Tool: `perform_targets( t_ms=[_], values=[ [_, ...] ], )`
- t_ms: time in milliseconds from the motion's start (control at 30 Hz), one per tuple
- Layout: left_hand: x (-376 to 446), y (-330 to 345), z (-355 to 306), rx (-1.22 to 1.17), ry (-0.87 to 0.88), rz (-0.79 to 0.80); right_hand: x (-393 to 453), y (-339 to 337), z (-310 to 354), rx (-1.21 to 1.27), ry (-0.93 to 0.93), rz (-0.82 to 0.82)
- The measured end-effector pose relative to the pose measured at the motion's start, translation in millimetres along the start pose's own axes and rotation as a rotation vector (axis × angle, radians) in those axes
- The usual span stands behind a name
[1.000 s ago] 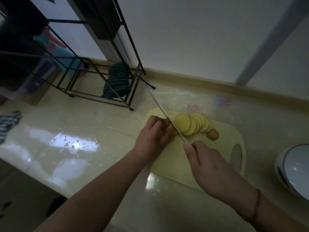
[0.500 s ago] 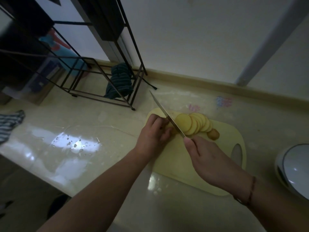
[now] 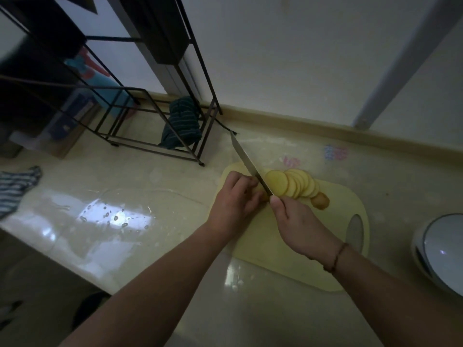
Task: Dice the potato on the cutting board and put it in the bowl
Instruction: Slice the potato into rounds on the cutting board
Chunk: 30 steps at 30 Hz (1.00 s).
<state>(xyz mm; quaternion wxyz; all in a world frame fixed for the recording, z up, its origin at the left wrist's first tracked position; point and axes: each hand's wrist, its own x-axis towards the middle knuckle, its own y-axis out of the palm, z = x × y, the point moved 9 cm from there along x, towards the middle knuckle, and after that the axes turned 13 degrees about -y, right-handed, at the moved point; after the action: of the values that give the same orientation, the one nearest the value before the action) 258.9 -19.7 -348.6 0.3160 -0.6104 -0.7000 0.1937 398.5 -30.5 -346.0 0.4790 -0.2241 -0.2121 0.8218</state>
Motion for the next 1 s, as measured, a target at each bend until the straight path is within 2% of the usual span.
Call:
perform_targets(
  t_ms=[133,267,367,700,867,1000],
  values=[
    [4,2,-3,0.007,0.012,0.005,-4,-5,-11,0.142,0.082,0.029],
    [-1,-2,-1,0.002,0.052,0.013,-19,1,-34,0.552,0.317,0.081],
    [-3,-3,2,-0.006,0.039,0.019,-25,3,-40,0.768,0.421,0.127],
    [-4,-1,4,0.014,-0.028,0.017,-29,-17,-52,1.216,0.496,0.137],
    [-4,-2,1,0.008,-0.020,0.017,-31,-30,-49,1.242,0.489,0.118],
    [-8,-2,-5,-0.003,0.041,0.040,-35,-44,-29,0.887,0.402,0.016]
  ],
)
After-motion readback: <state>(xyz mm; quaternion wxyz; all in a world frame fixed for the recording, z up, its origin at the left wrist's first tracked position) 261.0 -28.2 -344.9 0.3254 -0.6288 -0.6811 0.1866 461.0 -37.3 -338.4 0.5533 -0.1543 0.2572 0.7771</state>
